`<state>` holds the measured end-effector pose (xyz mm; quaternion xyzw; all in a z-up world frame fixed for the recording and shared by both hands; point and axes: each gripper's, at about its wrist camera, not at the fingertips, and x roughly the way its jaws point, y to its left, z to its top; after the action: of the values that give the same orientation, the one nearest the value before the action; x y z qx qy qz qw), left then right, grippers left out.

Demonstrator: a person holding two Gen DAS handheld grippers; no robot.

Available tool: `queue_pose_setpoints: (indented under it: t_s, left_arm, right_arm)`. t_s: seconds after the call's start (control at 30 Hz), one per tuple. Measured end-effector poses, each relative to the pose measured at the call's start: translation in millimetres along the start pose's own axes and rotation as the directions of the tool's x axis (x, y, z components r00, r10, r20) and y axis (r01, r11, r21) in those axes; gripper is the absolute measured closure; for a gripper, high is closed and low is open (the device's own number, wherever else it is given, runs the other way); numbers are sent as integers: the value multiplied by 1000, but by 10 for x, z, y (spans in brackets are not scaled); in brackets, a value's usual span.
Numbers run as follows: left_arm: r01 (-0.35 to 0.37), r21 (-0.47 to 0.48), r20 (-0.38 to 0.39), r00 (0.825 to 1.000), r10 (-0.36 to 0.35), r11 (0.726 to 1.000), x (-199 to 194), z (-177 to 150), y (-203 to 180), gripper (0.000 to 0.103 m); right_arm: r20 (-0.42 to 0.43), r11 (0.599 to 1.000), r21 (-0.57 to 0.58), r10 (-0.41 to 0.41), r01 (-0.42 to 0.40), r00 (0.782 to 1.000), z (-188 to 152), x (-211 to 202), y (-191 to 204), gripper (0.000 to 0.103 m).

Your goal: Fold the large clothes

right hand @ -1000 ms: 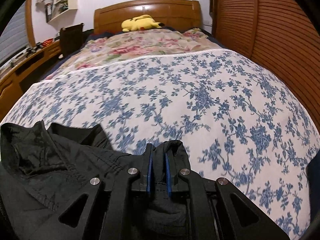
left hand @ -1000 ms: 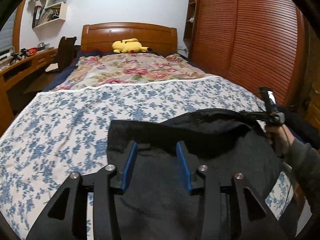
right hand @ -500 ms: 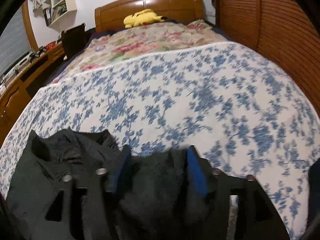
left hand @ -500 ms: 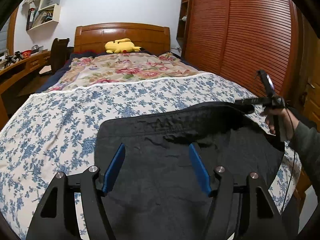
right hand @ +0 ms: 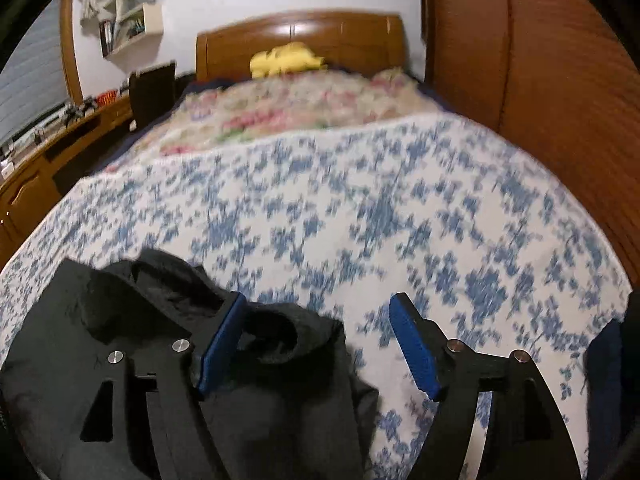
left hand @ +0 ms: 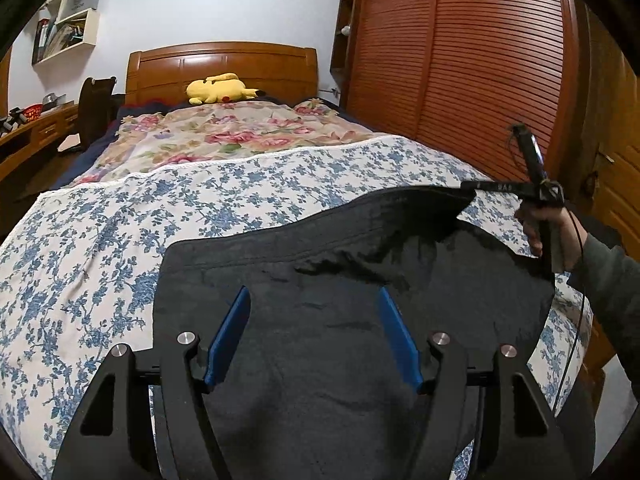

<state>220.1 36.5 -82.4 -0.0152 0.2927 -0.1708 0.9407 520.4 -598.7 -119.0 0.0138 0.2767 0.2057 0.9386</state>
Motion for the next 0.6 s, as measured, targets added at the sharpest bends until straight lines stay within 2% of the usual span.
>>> queue_pose_setpoints:
  t_s: [0.1, 0.2, 0.4, 0.6]
  left_arm:
    - [5, 3, -6, 1000, -4, 1000, 24, -11, -11, 36]
    - [9, 2, -8, 1000, -9, 1000, 36, -15, -14, 36]
    - [16, 5, -16, 1000, -16, 1000, 59, -33, -30, 36]
    - [27, 9, -20, 999, -27, 1000, 64, -45, -56, 36]
  right_arm:
    - [47, 1000, -13, 3, -2, 999, 6, -135, 42, 28]
    - [50, 998, -63, 32, -29, 998, -70, -216, 127, 28]
    - [-29, 988, -145, 43, -47, 999, -174, -52, 199, 28]
    - [-150, 982, -187, -47, 18, 988, -111, 528, 151, 28]
